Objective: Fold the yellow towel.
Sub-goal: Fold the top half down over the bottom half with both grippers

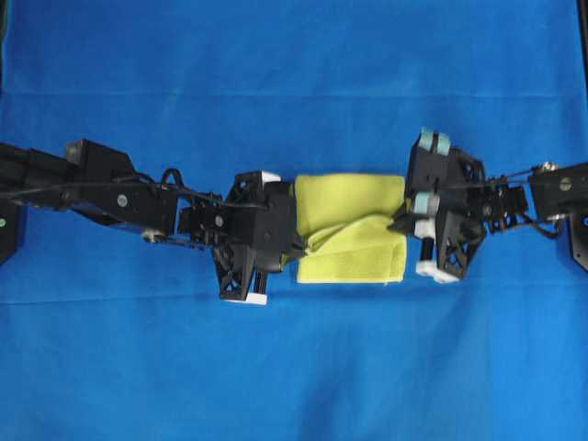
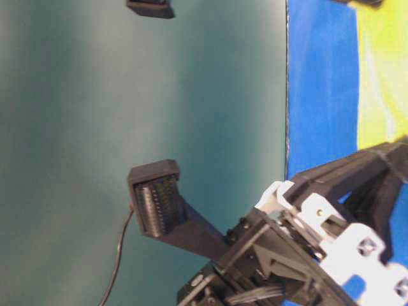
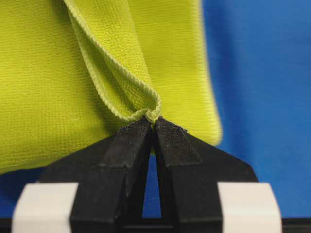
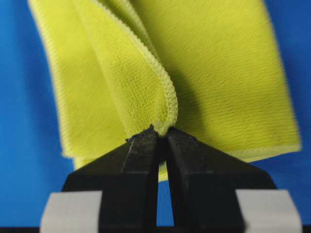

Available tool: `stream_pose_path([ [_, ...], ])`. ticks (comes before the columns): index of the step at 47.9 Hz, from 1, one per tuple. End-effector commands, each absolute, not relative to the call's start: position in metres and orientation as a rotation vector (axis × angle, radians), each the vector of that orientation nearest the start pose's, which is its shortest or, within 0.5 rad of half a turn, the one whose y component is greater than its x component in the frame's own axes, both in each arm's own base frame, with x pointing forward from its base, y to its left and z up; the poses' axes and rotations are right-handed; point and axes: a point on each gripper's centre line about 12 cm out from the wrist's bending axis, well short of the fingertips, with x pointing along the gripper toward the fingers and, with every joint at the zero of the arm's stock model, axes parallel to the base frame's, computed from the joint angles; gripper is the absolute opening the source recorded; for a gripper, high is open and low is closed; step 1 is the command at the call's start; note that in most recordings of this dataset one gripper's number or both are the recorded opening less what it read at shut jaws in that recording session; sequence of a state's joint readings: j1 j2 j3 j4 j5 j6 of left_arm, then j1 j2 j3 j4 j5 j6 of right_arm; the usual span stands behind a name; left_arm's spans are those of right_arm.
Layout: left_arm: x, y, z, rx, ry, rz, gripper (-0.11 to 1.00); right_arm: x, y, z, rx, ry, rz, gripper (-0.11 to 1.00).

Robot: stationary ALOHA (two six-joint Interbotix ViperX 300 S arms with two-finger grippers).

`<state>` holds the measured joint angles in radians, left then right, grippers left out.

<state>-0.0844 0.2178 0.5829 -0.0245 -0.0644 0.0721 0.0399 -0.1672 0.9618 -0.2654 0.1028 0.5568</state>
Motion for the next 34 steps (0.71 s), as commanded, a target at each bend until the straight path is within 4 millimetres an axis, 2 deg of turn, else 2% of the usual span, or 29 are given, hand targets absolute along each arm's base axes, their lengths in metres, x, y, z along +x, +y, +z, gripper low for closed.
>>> stream_pose_path([
  [1, 0.424, -0.038, 0.119, 0.075, 0.706, -0.099, 0.02, 0.297, 0.013, 0.128, 0.251, 0.882, -0.110, 0.06],
  [10, 0.431, -0.036, 0.114, 0.070, 0.693, -0.093, 0.02, 0.300, 0.018, 0.123, 0.248, 0.887, -0.092, 0.06],
  [25, 0.431, -0.041, 0.112, 0.073, 0.688, -0.104, 0.04, 0.301, 0.026, 0.120, 0.241, 0.882, -0.062, 0.06],
  [27, 0.431, -0.042, 0.112, 0.073, 0.688, -0.105, 0.09, 0.303, 0.028, 0.120, 0.238, 0.883, -0.058, 0.06],
  [30, 0.431, -0.043, 0.112, 0.074, 0.688, -0.107, 0.23, 0.304, 0.031, 0.120, 0.235, 0.885, -0.051, 0.08],
  [34, 0.431, -0.045, 0.113, 0.075, 0.685, -0.111, 0.43, 0.306, 0.035, 0.122, 0.231, 0.881, -0.038, 0.33],
])
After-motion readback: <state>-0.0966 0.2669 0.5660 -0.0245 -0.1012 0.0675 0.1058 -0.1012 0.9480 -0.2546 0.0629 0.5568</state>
